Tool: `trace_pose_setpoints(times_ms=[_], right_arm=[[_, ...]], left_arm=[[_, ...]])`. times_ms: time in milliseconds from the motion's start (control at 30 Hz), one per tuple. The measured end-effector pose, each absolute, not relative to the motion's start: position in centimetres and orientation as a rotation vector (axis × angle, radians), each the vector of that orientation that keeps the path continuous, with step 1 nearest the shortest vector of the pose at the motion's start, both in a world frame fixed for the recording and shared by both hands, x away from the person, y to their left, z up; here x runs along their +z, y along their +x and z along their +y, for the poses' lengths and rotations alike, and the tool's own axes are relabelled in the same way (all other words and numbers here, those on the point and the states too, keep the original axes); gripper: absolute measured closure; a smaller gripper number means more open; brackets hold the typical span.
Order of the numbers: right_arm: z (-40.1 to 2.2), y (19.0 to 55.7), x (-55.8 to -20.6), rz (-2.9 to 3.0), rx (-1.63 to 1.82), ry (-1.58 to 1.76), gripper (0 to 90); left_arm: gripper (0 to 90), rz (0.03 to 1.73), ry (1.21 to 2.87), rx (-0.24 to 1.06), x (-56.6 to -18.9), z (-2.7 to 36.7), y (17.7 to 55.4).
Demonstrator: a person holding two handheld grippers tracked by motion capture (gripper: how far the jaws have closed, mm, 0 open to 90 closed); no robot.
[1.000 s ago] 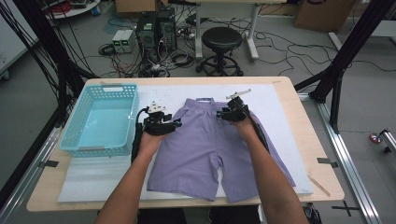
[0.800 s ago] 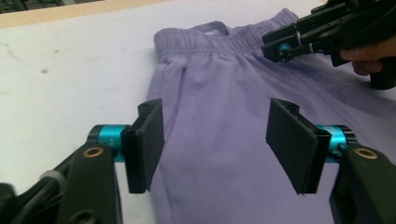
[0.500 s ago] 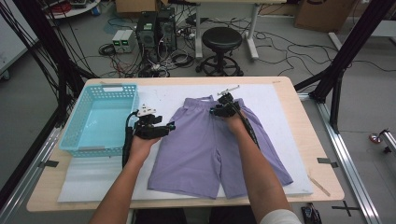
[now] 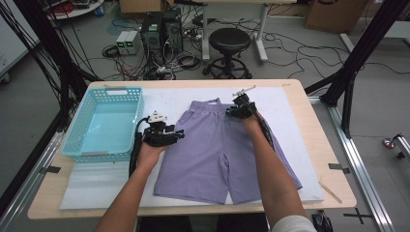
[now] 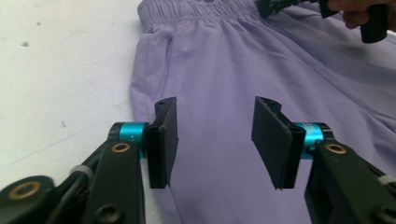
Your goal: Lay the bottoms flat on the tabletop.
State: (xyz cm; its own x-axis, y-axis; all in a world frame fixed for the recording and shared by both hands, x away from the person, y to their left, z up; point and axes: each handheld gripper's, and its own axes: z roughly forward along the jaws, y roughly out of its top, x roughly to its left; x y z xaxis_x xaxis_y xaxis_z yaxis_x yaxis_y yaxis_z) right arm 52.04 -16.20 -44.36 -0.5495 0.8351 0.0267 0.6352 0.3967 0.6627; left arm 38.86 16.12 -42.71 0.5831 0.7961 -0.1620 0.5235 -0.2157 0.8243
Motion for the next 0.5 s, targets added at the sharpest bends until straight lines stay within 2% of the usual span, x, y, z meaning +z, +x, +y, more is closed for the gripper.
trace_pose_setpoints(times_ms=[67, 200, 267, 333, 400, 500], right_arm=[[-16.0, 52.3, -44.8, 2.338, 0.905, 1.293, 74.5], [-15.6, 52.5, -45.2, 2.267, 0.877, 1.286, 73.6], [-15.7, 52.4, -45.1, 2.273, 0.917, 1.314, 64.4], [-16.2, 52.1, -44.6, 2.288, 0.945, 1.322, 63.1], [-17.4, 51.6, -43.7, 2.286, 0.961, 1.310, 63.0], [-20.0, 50.4, -43.0, 2.241, 0.957, 1.292, 67.6]], left_arm=[[56.2, 1.059, 1.895, 0.379, -42.7, 16.0, 38.7], [56.0, 1.067, 1.889, 0.392, -42.3, 16.3, 38.4], [56.1, 1.063, 1.886, 0.401, -42.3, 16.4, 38.2], [57.5, 1.080, 1.889, 0.405, -42.8, 16.6, 38.0], [57.8, 1.105, 1.896, 0.397, -43.7, 16.7, 37.9], [59.4, 1.114, 1.908, 0.389, -44.8, 16.6, 37.7]])
